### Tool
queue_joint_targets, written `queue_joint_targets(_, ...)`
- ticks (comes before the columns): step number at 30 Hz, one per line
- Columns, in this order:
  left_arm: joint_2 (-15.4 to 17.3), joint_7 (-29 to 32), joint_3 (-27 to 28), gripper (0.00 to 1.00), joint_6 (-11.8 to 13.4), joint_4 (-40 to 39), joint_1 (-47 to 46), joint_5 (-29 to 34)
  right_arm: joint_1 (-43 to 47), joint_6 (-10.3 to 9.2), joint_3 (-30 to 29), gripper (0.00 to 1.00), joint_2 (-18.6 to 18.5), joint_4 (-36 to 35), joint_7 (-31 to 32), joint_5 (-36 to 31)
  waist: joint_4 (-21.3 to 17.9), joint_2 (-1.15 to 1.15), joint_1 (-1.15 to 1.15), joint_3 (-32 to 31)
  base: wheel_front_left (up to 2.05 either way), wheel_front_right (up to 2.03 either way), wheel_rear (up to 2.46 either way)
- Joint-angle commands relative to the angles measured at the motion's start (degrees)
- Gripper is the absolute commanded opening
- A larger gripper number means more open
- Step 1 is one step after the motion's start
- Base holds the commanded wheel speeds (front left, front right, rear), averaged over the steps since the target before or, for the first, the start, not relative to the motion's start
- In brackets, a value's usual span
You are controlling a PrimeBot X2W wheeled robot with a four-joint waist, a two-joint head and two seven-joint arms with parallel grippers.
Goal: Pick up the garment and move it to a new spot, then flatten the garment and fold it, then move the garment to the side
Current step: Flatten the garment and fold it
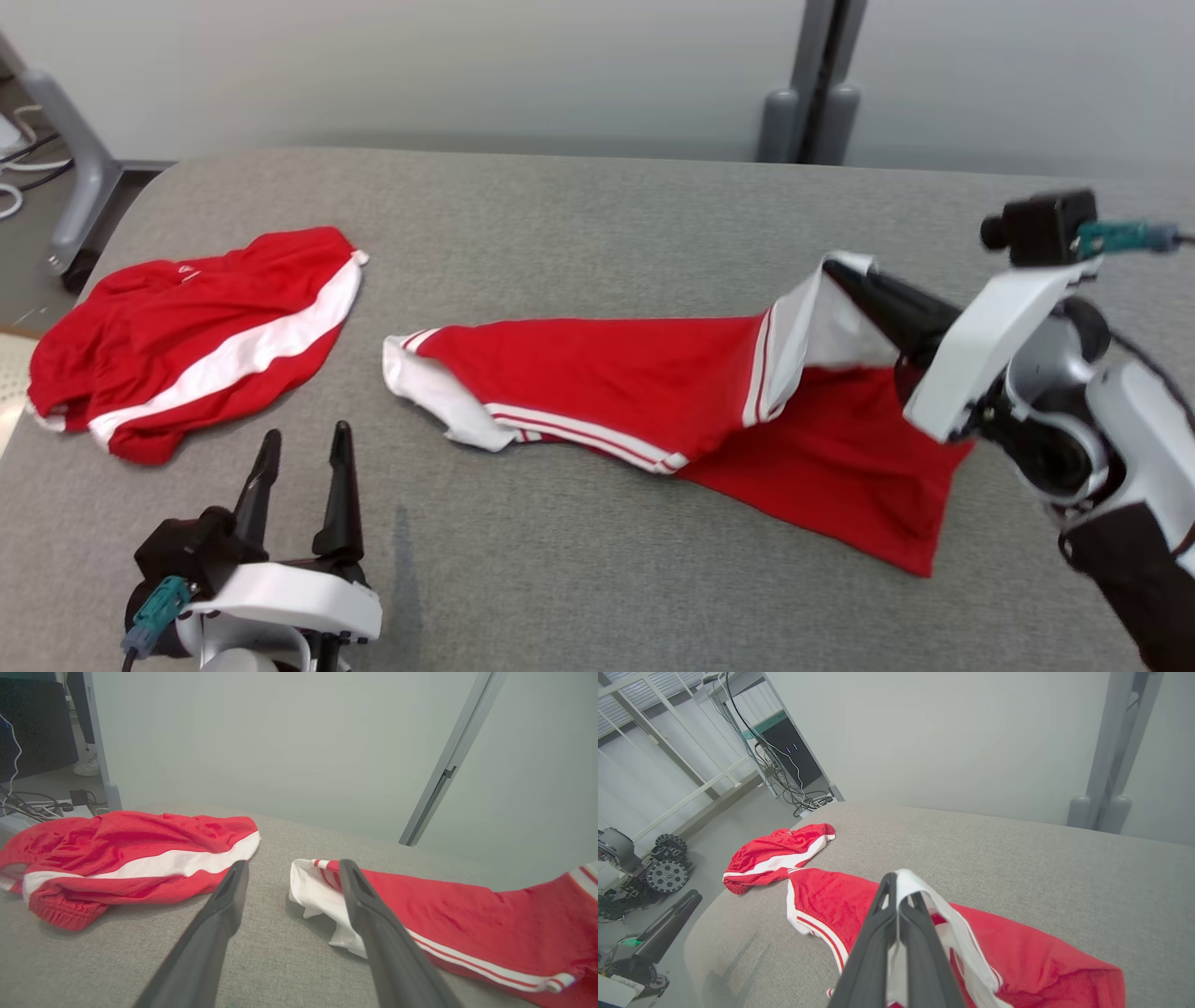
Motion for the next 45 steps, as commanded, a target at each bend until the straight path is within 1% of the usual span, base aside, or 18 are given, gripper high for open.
queue_joint_targets(1, 0.13, 0.00, -0.61, 1.00, -0.05, 0.16, -1.26, -0.76, -2.42, 0.13, 0.36, 0.00, -0.41, 0.17, 0.62, 1.31, 2.47, 0.00, 0.00, 1.56, 0.00, 0.00, 0.00)
queue_joint_targets(7, 0.12, 0.00, -3.86, 1.00, 0.03, 0.74, -3.83, -2.93, -14.49, 0.13, 4.13, 0.00, -2.25, 4.08, 0.91, 2.75, 7.44, 0.00, 0.00, 5.08, 0.00, 0.00, 0.00)
queue_joint_targets(9, 0.15, 0.00, -5.30, 1.00, 0.08, 0.79, -4.77, -4.06, -19.13, 0.13, 6.21, 0.00, -3.13, 6.52, -0.26, 0.91, 9.37, 0.00, 0.00, 6.58, 0.00, 0.00, 0.00)
queue_joint_targets(10, 0.11, 0.01, -6.09, 1.00, 0.25, 0.78, -5.14, -4.65, -21.14, 0.13, 7.32, 0.00, -3.00, 7.66, -1.18, 0.64, 10.32, 0.00, 0.00, 7.24, 0.00, 0.00, 0.00)
queue_joint_targets(14, 0.16, 0.01, -9.74, 1.00, 0.48, 1.15, -6.86, -6.72, -28.26, 0.13, 11.84, 0.00, -2.99, 13.08, -4.57, 1.11, 14.53, 0.00, 0.00, 9.59, 0.00, 0.00, 0.00)
queue_joint_targets(18, 0.13, 0.01, -12.27, 1.00, 0.82, 1.34, -7.83, -8.15, -33.52, 0.13, 16.43, 0.00, -2.63, 18.10, -10.48, 2.22, 17.98, 0.00, 0.00, 10.92, 0.00, 0.00, 0.00)
queue_joint_targets(23, 0.12, 0.00, -14.40, 1.00, 1.37, 0.97, -8.51, -9.10, -39.49, 0.13, 20.15, 0.00, -1.82, 26.02, -22.84, 1.43, 21.27, 0.00, 0.00, 12.35, 0.00, 0.00, 0.00)
queue_joint_targets(26, 0.14, 0.00, -15.10, 1.00, 1.74, 0.88, -8.70, -9.42, -41.72, 0.13, 22.46, 0.00, -0.07, 30.57, -27.67, 2.07, 22.51, 0.00, 0.00, 13.11, 0.00, 0.00, 0.00)
queue_joint_targets(30, 0.14, 0.00, -16.20, 1.00, 1.80, 0.78, -9.27, -10.06, -43.47, 0.13, 28.24, 0.00, 1.36, 35.24, -26.47, 3.43, 23.70, 0.00, 0.00, 14.18, 0.00, 0.00, 0.00)
queue_joint_targets(32, 0.12, 0.00, -16.68, 1.00, 2.06, 0.70, -9.45, -10.42, -44.16, 0.13, 31.11, 0.00, 1.71, 37.01, -27.00, 3.61, 24.13, 0.00, 0.00, 14.55, 0.00, 0.00, 0.00)
queue_joint_targets(33, 0.12, 0.00, -16.68, 1.00, 2.06, 0.70, -9.45, -10.42, -44.16, 0.13, 31.11, 0.00, 1.71, 37.01, -27.00, 3.61, 24.13, 0.00, 0.00, 14.55, 0.00, 0.00, 0.00)
queue_joint_targets(35, 0.14, 0.00, -17.10, 1.00, 2.20, 0.74, -9.35, -10.57, -43.67, 0.13, 32.91, 0.00, 2.46, 39.07, -26.72, 5.26, 24.44, 0.00, 0.00, 14.76, 0.00, 0.00, 0.00)
queue_joint_targets(37, 0.14, 0.00, -17.31, 1.00, 2.25, 0.78, -9.58, -10.63, -42.98, 0.13, 34.69, 0.00, 3.23, 40.89, -24.25, 7.04, 24.61, 0.00, 0.00, 14.83, 0.00, 0.00, 0.00)
queue_joint_targets(38, 0.15, 0.00, -17.33, 1.00, 2.23, 0.88, -9.69, -10.62, -42.73, 0.13, 35.50, 0.37, 3.40, 41.63, -22.57, 8.02, 24.61, 0.00, 0.00, 14.80, 0.00, 0.00, 0.00)
queue_joint_targets(39, 0.15, 0.00, -17.23, 1.00, 2.30, 1.01, -9.71, -10.50, -42.71, 0.13, 36.24, 1.00, 3.54, 42.35, -21.09, 8.96, 24.48, 0.00, 0.00, 14.67, 0.00, 0.00, 0.00)
queue_joint_targets(40, 0.14, 0.00, -16.74, 1.00, 2.43, 1.40, -9.50, -9.97, -42.48, 0.13, 37.21, 1.00, 3.76, 43.25, -18.58, 10.83, 23.90, 0.00, 0.00, 14.15, 0.00, 0.00, 0.00)
queue_joint_targets(45, 0.15, 0.00, -15.54, 1.00, 2.16, 2.38, -8.73, -8.44, -41.67, 0.13, 39.41, 1.00, 4.04, 42.69, -16.06, 14.63, 21.10, 0.00, 0.00, 11.76, 0.00, 0.00, 0.00)
